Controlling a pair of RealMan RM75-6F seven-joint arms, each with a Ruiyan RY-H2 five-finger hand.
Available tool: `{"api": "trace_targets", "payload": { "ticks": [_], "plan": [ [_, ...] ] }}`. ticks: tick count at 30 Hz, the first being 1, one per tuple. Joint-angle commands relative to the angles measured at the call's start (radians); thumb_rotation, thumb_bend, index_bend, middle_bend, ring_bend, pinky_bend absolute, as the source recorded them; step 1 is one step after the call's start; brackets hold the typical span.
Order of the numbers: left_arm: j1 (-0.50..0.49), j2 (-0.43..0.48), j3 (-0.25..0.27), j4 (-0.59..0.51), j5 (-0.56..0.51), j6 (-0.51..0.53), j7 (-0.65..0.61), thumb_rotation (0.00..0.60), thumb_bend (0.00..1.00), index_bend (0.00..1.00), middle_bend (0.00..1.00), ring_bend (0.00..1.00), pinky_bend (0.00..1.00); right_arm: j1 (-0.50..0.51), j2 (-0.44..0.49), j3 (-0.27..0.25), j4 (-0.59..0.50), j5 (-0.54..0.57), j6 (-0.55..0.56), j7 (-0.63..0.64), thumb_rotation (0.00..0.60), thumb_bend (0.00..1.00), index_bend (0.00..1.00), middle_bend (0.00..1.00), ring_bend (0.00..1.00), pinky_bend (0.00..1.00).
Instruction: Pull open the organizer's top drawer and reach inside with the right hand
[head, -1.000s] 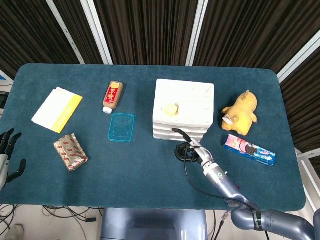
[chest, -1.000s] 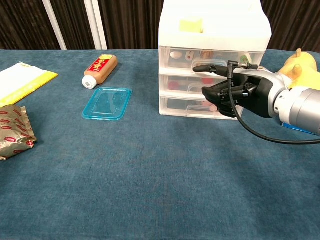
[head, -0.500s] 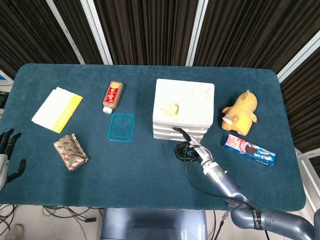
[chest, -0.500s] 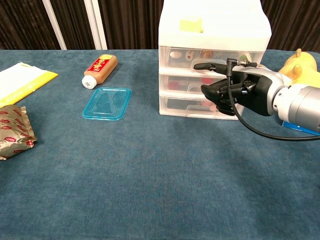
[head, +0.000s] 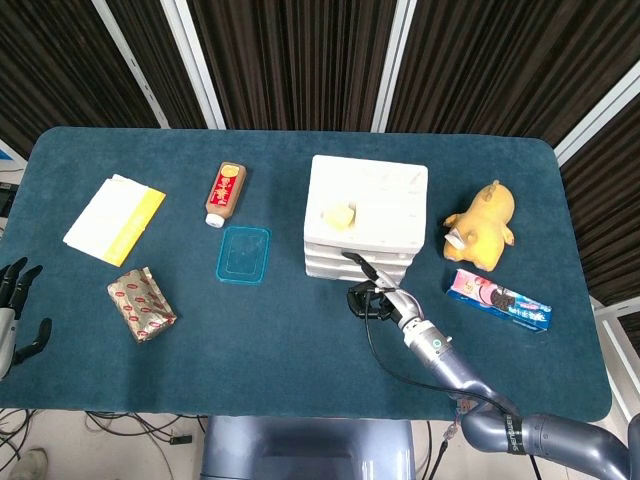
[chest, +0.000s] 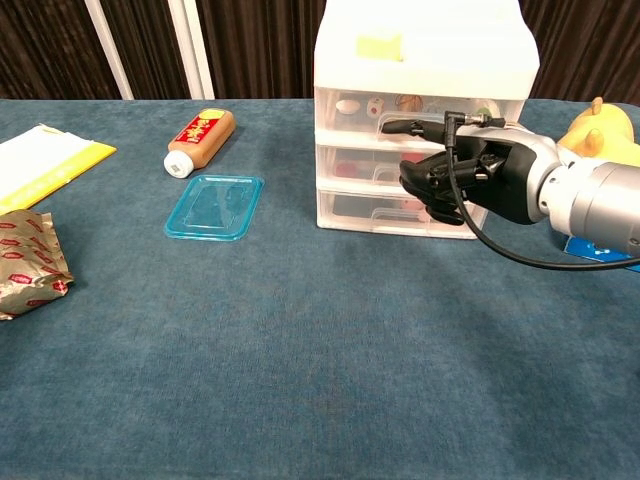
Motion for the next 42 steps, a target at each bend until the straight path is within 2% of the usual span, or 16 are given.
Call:
{"api": "trace_targets", "payload": {
  "ticks": [1,21,42],
  "plan": [
    [0.000,0.000,0.000,-0.001,0.000,0.000,0.001,0.600,0.42,0.10,0.03,0.00,0.00,0.003,0.002,0.000,0.002,0.011,-0.011,-0.003,0.600,0.63,0.00,0.80,0.85,0.85],
    [0.000,0.000,-0.001,-0.001,-0.005,0.000,0.004,0.600,0.42,0.10,0.03,0.00,0.00,0.016,0.018,-0.006,0.005,-0.037,-0.039,0.083,0.600,0.63,0.00,0.80,0.85,0.85],
    [0.001,-0.002,-0.002,-0.001,-0.008,0.002,0.011,0.600,0.42,0.10,0.03,0.00,0.00,0.026,0.047,-0.057,0.012,-0.141,-0.026,0.201,0.600,0.63,0.04,0.80,0.85,0.85]
  ]
}}
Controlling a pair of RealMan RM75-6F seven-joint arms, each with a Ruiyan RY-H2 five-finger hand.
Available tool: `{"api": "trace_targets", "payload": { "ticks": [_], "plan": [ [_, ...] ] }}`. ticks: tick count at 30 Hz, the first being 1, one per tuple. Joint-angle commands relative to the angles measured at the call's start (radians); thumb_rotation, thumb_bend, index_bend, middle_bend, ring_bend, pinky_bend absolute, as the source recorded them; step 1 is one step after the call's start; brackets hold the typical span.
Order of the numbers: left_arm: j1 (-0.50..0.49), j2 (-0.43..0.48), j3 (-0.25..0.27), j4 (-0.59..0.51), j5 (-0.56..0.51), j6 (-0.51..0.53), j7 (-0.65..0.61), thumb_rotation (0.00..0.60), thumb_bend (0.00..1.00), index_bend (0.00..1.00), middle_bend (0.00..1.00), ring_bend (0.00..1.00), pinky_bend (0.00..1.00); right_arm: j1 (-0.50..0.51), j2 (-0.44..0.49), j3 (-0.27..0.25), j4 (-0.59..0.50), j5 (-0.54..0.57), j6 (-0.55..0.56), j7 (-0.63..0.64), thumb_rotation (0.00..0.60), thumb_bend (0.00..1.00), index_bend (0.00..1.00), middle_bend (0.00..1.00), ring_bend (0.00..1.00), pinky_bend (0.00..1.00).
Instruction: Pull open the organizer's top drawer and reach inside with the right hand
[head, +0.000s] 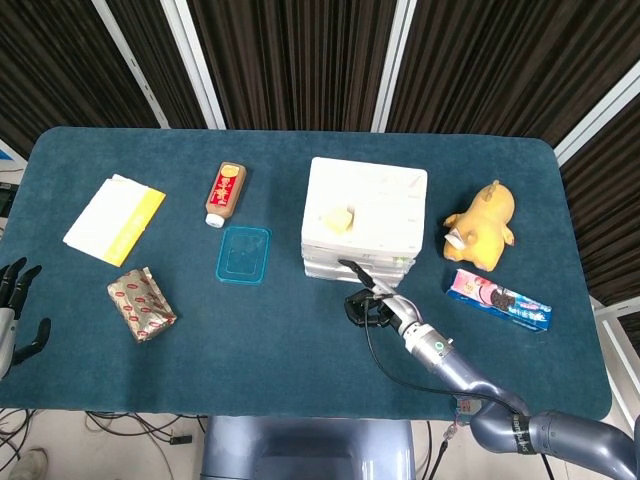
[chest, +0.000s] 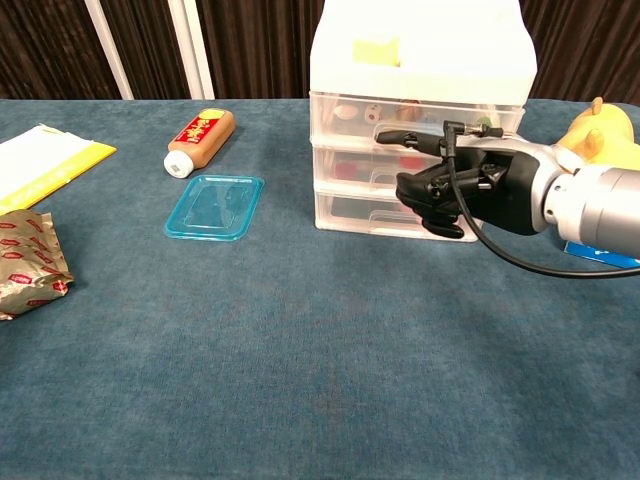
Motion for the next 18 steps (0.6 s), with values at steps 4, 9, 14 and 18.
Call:
{"api": "trace_targets", "payload": {
  "ticks": [4,9,14,18],
  "plan": [
    [0.000,0.000,0.000,0.000,-0.002,-0.001,0.002,0.600,0.42,0.10,0.03,0.00,0.00,0.004,0.007,-0.019,0.007,-0.026,0.016,0.023,0.600,0.63,0.05,0.80,0.85,0.85],
    [0.000,0.000,0.000,0.000,-0.001,0.000,0.003,0.600,0.42,0.10,0.03,0.00,0.00,0.006,0.012,-0.035,0.008,-0.042,0.025,0.041,0.600,0.63,0.05,0.80,0.85,0.85],
    [0.000,0.000,0.000,0.001,-0.002,0.001,0.003,0.600,0.42,0.10,0.03,0.00,0.00,0.008,0.014,-0.048,0.013,-0.053,0.032,0.057,0.600,0.63,0.06,0.80,0.85,0.85],
    [0.000,-0.001,-0.001,0.001,-0.003,-0.001,0.004,0.600,0.42,0.10,0.03,0.00,0.00,0.009,0.021,-0.061,0.010,-0.070,0.043,0.074,0.600,0.63,0.06,0.80,0.85,0.85]
  ]
}}
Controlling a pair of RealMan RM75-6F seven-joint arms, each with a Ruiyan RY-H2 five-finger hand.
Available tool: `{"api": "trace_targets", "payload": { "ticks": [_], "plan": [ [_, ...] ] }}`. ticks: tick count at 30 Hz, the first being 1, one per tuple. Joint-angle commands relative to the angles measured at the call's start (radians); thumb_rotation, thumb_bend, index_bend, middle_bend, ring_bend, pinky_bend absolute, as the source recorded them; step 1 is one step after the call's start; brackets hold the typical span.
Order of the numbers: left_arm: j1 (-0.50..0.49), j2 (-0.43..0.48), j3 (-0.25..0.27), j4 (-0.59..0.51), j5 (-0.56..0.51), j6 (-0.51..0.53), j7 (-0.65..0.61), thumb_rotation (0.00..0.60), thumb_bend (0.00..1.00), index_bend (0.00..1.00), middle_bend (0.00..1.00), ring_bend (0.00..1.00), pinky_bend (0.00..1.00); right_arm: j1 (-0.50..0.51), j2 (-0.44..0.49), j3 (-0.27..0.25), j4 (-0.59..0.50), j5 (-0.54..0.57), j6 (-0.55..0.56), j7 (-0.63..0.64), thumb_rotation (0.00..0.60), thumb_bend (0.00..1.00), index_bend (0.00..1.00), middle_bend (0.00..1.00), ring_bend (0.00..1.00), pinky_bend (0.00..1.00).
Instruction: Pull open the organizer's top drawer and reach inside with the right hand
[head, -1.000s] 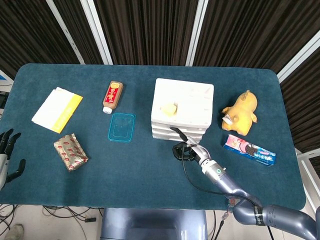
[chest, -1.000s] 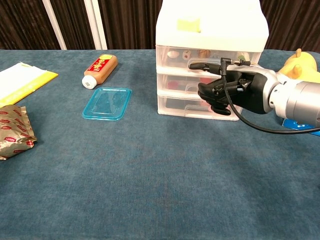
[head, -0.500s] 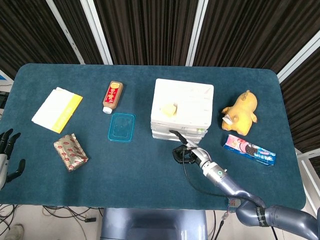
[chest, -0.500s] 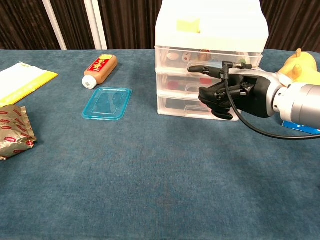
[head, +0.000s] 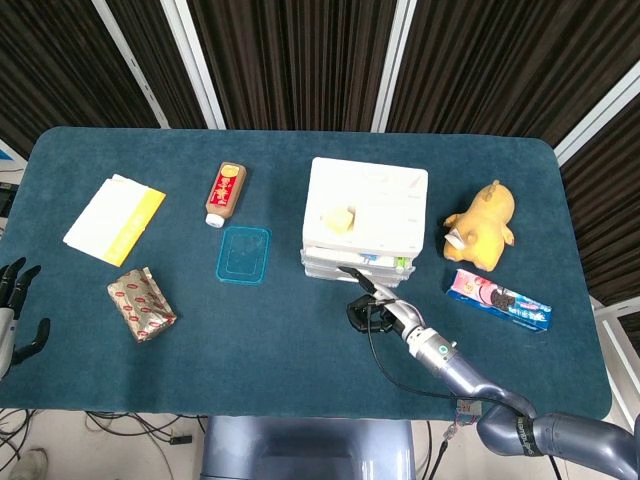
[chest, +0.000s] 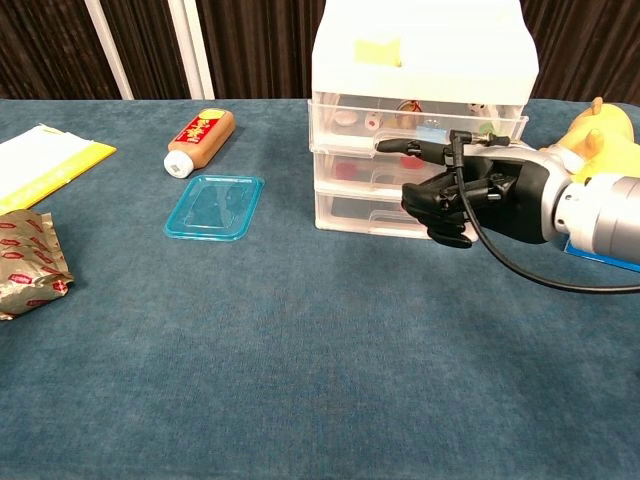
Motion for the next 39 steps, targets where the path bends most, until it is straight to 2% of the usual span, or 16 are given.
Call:
{"api": "trace_targets", "payload": {
  "ticks": [1,16,31,39],
  "plan": [
    [0.000,0.000,0.000,0.000,0.000,-0.001,0.000,0.600,0.42,0.10,0.03,0.00,0.00,0.001,0.006,-0.010,-0.003,-0.011,0.007,0.011,0.600,0.63,0.06,0.80,0.85,0.85],
    [0.000,-0.001,0.000,0.000,-0.001,0.000,0.002,0.600,0.42,0.10,0.03,0.00,0.00,0.005,0.018,-0.049,-0.008,-0.025,0.031,0.032,0.600,0.63,0.06,0.81,0.85,0.85],
    [-0.001,0.000,0.000,0.000,-0.002,-0.002,0.002,0.600,0.42,0.10,0.03,0.00,0.00,-0.014,0.027,-0.066,-0.031,-0.004,0.066,0.007,0.600,0.63,0.06,0.81,0.85,0.85],
    [-0.001,-0.001,0.000,0.000,-0.003,-0.003,0.003,0.600,0.42,0.10,0.03,0.00,0.00,-0.059,0.063,-0.129,-0.091,-0.047,0.113,-0.010,0.600,0.63,0.06,0.81,0.86,0.85]
  ]
}}
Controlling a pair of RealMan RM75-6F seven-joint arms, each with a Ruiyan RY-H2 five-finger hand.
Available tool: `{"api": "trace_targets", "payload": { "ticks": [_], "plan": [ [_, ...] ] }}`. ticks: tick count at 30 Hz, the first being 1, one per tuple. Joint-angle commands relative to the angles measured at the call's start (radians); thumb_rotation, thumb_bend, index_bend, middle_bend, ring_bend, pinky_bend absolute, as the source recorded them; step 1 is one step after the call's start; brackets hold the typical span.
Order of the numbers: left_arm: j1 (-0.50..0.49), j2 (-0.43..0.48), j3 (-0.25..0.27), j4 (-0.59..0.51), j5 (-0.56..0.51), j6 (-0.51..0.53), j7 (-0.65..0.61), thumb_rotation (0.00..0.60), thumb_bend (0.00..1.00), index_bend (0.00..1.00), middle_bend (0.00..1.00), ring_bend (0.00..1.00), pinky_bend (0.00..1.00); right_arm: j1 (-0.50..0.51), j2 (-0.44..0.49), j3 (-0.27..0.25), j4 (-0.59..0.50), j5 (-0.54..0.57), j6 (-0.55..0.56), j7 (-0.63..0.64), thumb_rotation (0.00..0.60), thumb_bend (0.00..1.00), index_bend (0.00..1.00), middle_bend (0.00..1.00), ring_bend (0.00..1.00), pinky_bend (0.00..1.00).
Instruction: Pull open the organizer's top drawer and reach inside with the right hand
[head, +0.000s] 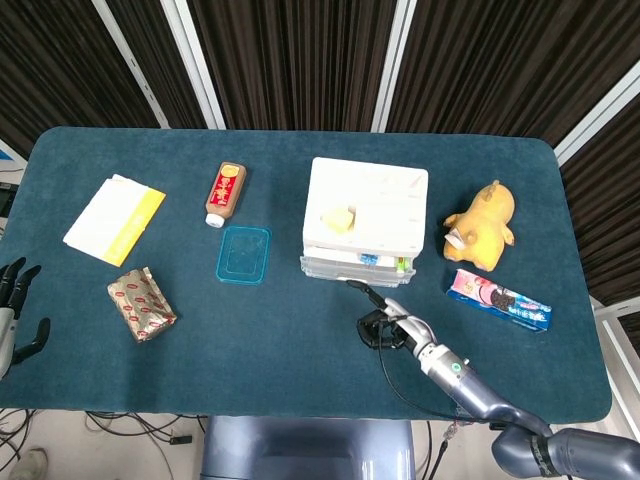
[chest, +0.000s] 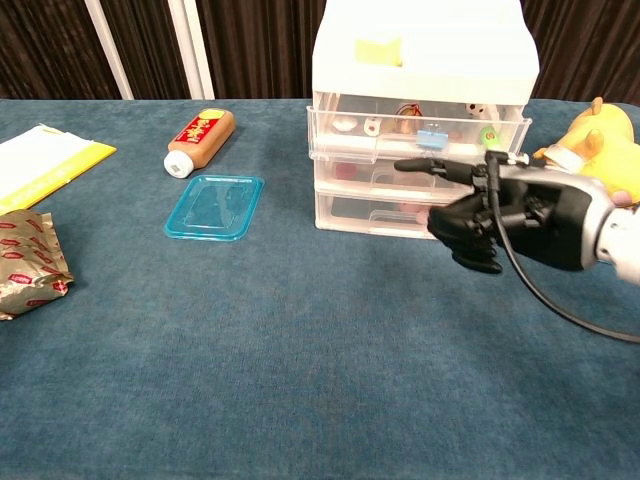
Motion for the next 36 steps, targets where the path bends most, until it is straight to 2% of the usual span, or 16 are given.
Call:
{"api": "trace_targets", "payload": {
  "ticks": [1,6,10,18,36],
  "plan": [
    [0.000,0.000,0.001,-0.001,0.002,0.000,0.002,0.600,0.42,0.10,0.03,0.00,0.00,-0.015,0.021,-0.024,-0.024,-0.024,0.018,-0.005,0.600,0.63,0.06,0.82,0.87,0.85],
    [0.001,0.000,0.001,-0.003,0.005,0.005,0.002,0.600,0.42,0.10,0.03,0.00,0.00,-0.033,0.061,-0.031,-0.067,-0.042,0.061,-0.041,0.600,0.64,0.06,0.84,0.88,0.87],
    [0.001,0.000,0.001,-0.003,0.006,0.005,0.001,0.600,0.42,0.10,0.03,0.00,0.00,-0.034,0.125,-0.028,-0.121,-0.033,0.064,-0.122,0.600,0.66,0.05,0.84,0.89,0.88],
    [0.000,-0.001,0.002,-0.005,0.010,0.005,0.004,0.600,0.42,0.10,0.03,0.00,0.00,-0.029,0.253,0.029,-0.258,0.125,0.033,-0.378,0.600,0.66,0.05,0.84,0.89,0.88],
    [0.000,0.000,0.001,-0.008,0.003,0.002,0.003,0.600,0.42,0.10,0.03,0.00,0.00,0.048,0.328,0.122,-0.371,0.364,-0.081,-0.624,0.600,0.66,0.06,0.86,0.91,0.89]
  ]
}}
